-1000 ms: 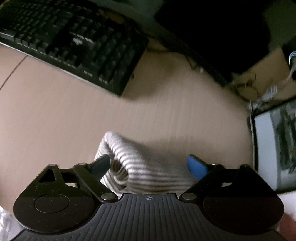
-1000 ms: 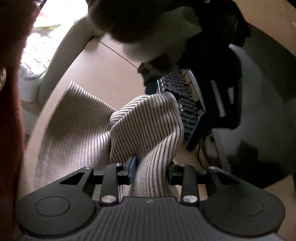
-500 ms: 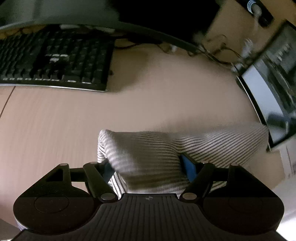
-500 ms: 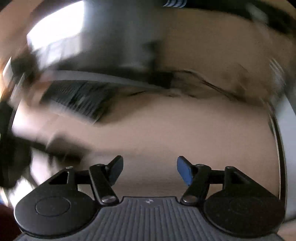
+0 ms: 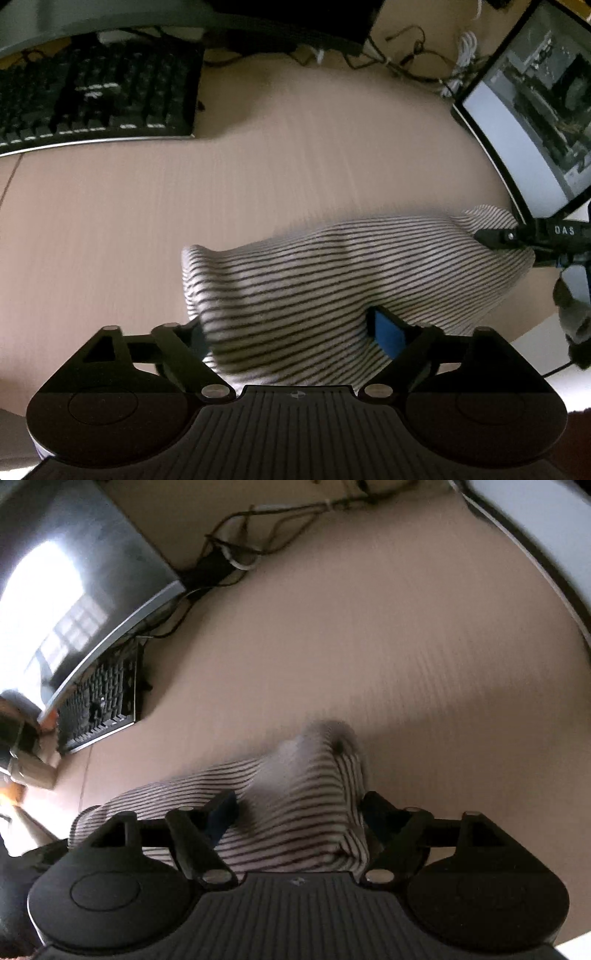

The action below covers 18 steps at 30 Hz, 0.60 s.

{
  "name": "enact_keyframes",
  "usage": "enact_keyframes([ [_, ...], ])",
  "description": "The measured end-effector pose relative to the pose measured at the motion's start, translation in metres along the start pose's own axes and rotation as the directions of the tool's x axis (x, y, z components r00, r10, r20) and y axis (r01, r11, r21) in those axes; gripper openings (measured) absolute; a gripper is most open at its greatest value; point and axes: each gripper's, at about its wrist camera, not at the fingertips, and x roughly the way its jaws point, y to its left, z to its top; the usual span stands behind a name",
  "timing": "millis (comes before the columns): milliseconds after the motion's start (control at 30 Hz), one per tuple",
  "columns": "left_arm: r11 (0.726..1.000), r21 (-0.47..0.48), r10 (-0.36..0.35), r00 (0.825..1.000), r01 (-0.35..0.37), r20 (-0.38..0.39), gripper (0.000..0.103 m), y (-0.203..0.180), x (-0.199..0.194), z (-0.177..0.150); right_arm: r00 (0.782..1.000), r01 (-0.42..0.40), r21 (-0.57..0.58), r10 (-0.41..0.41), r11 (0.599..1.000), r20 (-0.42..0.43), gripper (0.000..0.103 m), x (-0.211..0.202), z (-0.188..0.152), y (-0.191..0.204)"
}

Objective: Fold clothes

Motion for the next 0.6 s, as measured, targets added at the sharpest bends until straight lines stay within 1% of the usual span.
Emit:
enact_keyframes([
  [100,1.000,0.024,0.011,1.000,-0.011,-0.021,0.094,-0.007,0.008,0.005,0.999,-0.027,-0.007,0.027,1.000,0.040,0.074,0.000,-0.016,-0.003],
  [133,0.999,0.033,0.018,1.000,-0.017,-0.024,0.095,-0.010,0.011,0.008,0.998,-0.022,-0.024,0.023,0.999,0.060,0.071,-0.002,-0.020,-0.002],
  [167,0.999,0.041,0.026,0.999,-0.025,-0.023,0.095,-0.012,0.013,0.012,0.997,-0.017,-0.042,0.020,0.999,0.080,0.065,-0.004,-0.024,0.000],
  [200,0.998,0.046,0.033,0.999,-0.032,-0.022,0.095,-0.013,0.015,0.015,0.995,-0.014,-0.059,0.019,0.998,0.096,0.062,-0.004,-0.026,0.003],
  [300,0.998,0.044,0.034,0.999,-0.033,-0.022,0.095,-0.015,0.022,0.030,0.993,-0.015,-0.078,0.025,0.997,0.120,0.059,0.000,-0.024,0.005],
  [400,0.999,0.044,0.033,0.999,-0.033,-0.015,0.095,-0.020,0.032,0.047,0.990,-0.020,-0.071,0.030,0.997,0.140,0.059,0.000,-0.014,0.003],
  [600,0.998,0.039,0.050,0.998,-0.051,0.029,0.095,-0.028,0.057,0.091,0.976,0.006,-0.051,0.005,0.999,0.219,0.059,0.009,0.030,-0.001],
])
